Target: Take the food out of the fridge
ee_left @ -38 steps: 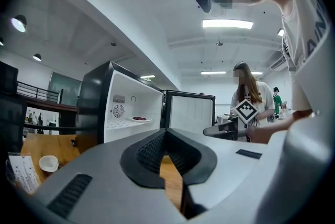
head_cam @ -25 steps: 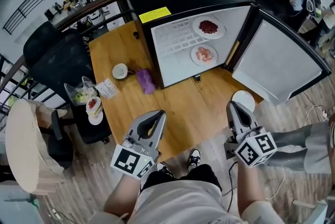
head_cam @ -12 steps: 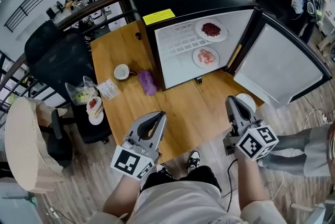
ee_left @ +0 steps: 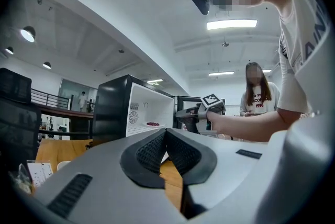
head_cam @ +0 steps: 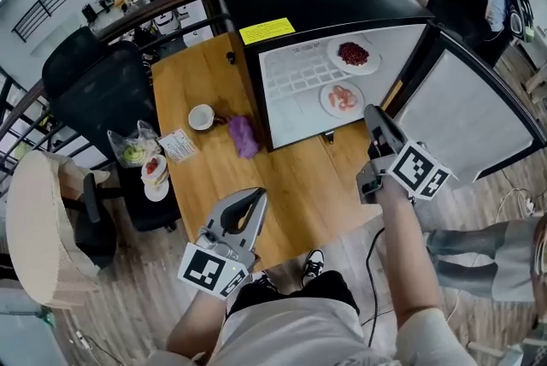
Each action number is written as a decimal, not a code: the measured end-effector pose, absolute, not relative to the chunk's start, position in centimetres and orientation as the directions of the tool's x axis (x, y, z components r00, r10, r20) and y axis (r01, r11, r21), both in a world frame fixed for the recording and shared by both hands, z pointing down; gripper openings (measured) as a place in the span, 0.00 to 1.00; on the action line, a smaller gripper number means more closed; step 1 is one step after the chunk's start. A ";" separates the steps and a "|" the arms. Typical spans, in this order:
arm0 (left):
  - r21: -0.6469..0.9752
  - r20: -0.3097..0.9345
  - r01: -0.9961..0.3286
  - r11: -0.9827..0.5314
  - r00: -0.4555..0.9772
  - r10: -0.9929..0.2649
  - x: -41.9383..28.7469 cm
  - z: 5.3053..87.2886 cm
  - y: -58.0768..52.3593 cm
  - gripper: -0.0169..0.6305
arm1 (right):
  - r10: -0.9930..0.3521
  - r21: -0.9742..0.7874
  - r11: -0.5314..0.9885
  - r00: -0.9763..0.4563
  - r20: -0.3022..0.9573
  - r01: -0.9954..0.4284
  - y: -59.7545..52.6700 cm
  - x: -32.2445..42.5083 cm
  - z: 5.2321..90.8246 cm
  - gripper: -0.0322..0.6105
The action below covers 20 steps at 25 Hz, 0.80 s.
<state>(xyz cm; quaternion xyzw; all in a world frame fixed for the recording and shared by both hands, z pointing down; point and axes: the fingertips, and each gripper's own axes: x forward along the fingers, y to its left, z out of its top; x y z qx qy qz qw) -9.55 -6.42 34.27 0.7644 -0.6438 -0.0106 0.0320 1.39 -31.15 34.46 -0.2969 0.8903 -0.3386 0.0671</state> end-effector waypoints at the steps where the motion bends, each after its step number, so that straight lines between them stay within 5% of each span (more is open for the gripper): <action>1: 0.063 0.029 -0.985 -0.162 0.165 -0.986 -9.7 34.4 -6.5 0.04 | -0.582 -0.681 0.562 -0.810 0.078 -0.469 -32.2 1.1 34.6 0.20; 11: 0.078 0.062 -0.992 -0.097 0.102 -0.993 -11.5 36.0 -8.0 0.04 | -0.642 -0.925 0.228 -0.761 0.093 -0.304 -40.4 -0.2 39.5 0.27; 20: 0.090 0.094 -0.994 -0.065 0.073 -0.993 -12.5 37.5 -10.1 0.04 | -0.696 -0.959 0.107 -0.709 0.117 -0.263 -44.9 -1.1 41.7 0.27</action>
